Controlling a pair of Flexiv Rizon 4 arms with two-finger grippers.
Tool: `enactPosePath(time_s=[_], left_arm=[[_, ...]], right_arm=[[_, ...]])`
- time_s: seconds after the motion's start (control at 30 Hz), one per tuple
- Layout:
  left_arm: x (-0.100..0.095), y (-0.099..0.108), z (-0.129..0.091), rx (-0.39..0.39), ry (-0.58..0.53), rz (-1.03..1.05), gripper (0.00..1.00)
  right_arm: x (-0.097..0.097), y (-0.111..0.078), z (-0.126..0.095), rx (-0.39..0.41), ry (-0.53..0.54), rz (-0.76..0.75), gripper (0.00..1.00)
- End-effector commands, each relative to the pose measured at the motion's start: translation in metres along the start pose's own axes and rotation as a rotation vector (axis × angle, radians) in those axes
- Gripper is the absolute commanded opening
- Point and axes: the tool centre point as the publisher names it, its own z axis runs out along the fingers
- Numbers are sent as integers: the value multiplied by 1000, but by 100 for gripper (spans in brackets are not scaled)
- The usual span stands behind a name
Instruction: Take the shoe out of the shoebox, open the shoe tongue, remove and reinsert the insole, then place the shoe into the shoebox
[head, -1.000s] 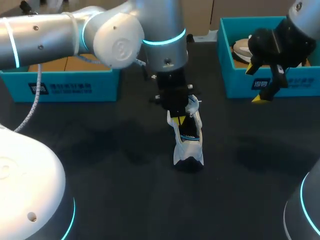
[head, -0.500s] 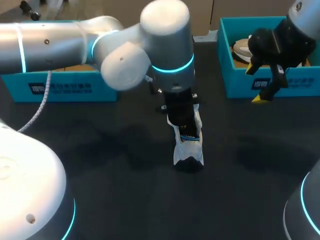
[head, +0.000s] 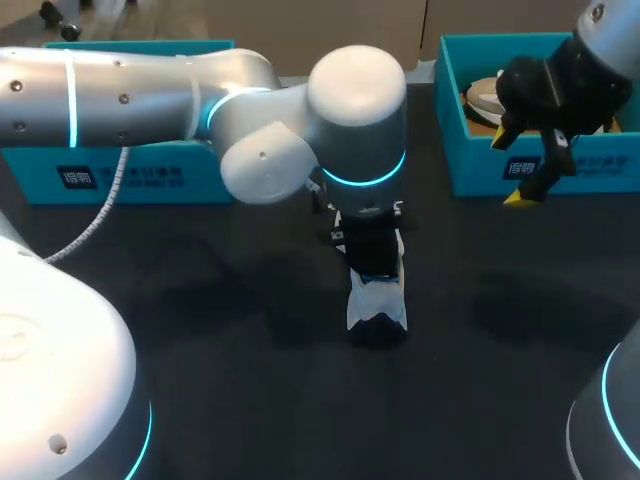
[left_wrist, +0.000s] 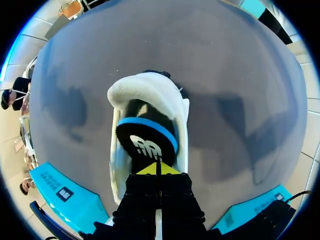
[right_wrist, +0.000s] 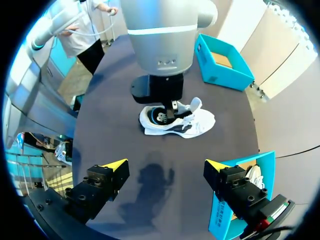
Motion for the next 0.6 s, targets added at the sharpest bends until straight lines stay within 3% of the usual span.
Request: enactPosePath(time_s=[0.03, 0.6], left_arm=[[-6, -3, 9, -1, 7, 0, 0], [-9, -11, 39, 19, 59, 1, 0]], right_arm=[[-1, 1, 2, 3, 1, 0, 100], [-1, 1, 2, 3, 1, 0, 100]])
